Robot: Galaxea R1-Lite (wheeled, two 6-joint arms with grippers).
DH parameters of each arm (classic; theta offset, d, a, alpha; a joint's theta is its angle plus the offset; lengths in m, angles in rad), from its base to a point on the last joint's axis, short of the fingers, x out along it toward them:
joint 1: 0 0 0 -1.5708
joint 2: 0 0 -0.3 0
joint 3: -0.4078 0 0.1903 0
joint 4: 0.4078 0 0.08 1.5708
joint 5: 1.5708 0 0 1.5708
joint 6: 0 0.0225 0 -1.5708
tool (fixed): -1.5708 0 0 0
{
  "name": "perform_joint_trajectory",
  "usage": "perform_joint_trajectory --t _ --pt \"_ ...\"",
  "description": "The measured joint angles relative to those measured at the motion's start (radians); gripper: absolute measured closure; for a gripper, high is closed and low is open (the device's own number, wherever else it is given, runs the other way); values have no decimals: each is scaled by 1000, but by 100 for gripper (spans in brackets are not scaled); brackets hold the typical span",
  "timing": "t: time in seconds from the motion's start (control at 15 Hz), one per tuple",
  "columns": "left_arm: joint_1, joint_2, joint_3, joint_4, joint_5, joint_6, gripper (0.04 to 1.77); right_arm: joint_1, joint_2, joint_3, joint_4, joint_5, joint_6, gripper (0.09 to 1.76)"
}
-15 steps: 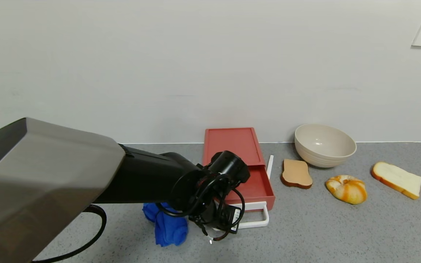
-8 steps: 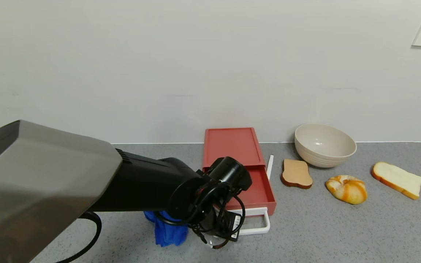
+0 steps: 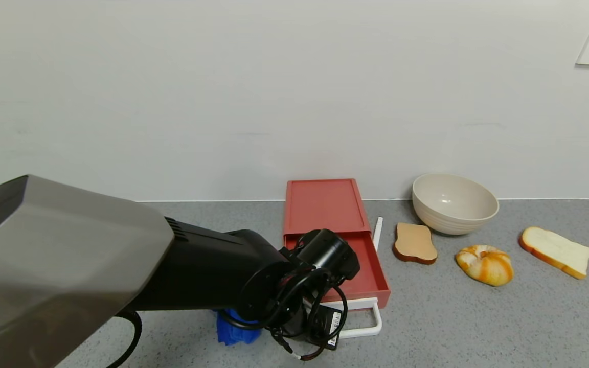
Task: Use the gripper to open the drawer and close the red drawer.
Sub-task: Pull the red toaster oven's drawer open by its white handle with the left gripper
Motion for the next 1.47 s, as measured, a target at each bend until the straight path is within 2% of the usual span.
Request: perform_joint_trajectory --t 0.87,1.27,1.33,1.47 --pt "-11 -74 -4 66 0 19 170 0 0 0 0 0 1 14" --pt "-5 -190 -29 110 6 20 170 0 0 0 0 0 0 14" --pt "-4 -210 -30 114 23 17 170 0 0 0 0 0 0 14" --pt "-5 -245 -23 119 114 -13 170 0 0 0 0 0 0 14"
